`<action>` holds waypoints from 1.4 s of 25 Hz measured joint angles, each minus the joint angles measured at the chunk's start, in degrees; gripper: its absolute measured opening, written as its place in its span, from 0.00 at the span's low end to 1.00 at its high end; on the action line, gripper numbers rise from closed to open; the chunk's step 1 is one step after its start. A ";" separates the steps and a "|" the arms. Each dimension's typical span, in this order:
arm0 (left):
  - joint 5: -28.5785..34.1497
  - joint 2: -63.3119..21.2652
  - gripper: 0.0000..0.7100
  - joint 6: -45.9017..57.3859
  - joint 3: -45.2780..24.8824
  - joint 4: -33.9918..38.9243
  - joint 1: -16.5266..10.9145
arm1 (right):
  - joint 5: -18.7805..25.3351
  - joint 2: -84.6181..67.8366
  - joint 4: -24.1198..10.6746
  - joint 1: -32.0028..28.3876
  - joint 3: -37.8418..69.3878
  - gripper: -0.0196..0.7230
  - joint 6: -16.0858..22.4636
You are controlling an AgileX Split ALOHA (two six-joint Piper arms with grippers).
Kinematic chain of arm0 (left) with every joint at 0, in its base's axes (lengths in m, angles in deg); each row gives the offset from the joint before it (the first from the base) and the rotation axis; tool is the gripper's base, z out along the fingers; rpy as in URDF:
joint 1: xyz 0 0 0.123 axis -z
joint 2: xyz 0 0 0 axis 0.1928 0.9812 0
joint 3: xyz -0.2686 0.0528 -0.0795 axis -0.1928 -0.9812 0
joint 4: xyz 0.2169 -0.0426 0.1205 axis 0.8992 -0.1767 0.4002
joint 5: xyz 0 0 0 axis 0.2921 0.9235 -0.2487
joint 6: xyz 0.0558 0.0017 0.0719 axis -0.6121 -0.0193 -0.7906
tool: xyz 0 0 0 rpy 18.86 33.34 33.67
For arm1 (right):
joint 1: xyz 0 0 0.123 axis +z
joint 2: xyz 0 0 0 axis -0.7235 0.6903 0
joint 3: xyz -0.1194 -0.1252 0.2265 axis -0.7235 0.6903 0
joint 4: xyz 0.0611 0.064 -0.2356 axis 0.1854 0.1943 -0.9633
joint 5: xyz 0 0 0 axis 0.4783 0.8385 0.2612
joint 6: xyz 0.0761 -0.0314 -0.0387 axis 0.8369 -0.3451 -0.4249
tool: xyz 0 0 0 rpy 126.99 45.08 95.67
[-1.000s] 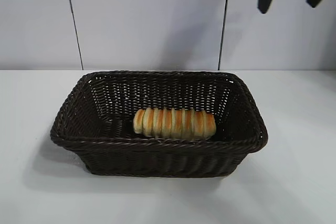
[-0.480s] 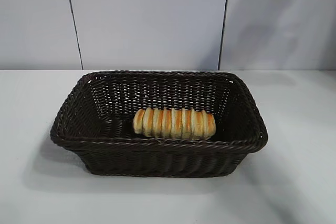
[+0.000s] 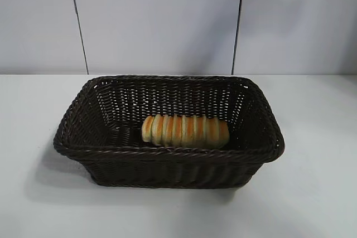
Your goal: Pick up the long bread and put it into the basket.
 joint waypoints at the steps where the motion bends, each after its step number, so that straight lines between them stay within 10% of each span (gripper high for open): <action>1: 0.00 0.00 0.98 0.00 0.00 0.00 0.00 | 0.05 -3.33 -0.19 0.00 2.36 0.96 0.13; 22: 0.00 0.00 0.98 0.00 0.00 0.00 0.00 | -0.58 -62.38 -1.40 8.63 52.32 0.96 6.16; 35: 0.00 0.00 0.98 0.00 0.00 0.00 0.00 | -4.20 -65.91 0.50 9.29 65.43 0.96 6.97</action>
